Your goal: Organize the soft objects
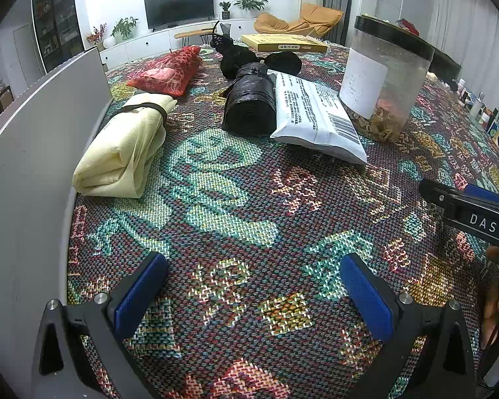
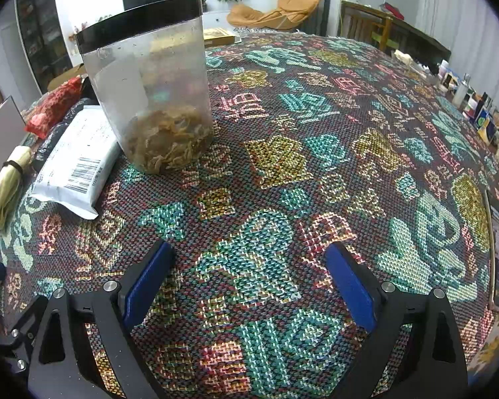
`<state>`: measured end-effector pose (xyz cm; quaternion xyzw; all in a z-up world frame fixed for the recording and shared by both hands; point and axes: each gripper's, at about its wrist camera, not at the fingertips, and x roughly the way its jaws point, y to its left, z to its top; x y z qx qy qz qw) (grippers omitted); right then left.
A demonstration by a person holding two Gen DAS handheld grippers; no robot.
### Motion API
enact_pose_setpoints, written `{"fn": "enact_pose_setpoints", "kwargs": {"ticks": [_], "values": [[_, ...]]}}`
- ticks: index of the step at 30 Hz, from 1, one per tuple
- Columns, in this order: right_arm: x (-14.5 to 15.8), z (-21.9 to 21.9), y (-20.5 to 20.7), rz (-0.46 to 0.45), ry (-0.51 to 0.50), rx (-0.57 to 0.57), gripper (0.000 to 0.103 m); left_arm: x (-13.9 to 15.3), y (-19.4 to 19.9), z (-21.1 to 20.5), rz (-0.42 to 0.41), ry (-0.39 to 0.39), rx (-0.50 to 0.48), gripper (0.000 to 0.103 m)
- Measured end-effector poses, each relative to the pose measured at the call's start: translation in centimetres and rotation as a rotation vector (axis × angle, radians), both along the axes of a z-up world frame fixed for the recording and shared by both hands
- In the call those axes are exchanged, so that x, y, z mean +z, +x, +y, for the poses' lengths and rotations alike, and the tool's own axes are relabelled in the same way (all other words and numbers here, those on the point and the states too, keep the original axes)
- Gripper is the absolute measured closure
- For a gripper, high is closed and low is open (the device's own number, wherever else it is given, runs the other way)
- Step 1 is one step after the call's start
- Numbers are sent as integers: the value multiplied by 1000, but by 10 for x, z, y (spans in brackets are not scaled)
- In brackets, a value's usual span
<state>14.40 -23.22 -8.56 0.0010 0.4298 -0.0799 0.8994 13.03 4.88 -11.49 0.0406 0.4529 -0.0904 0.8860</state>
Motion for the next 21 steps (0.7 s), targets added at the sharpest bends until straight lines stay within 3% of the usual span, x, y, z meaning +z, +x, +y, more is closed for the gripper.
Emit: {"fn": "enact_pose_setpoints", "kwargs": {"ticks": [21], "values": [[0, 0, 1, -1, 1, -1, 7, 0, 0, 0, 0, -1, 0, 0]]}}
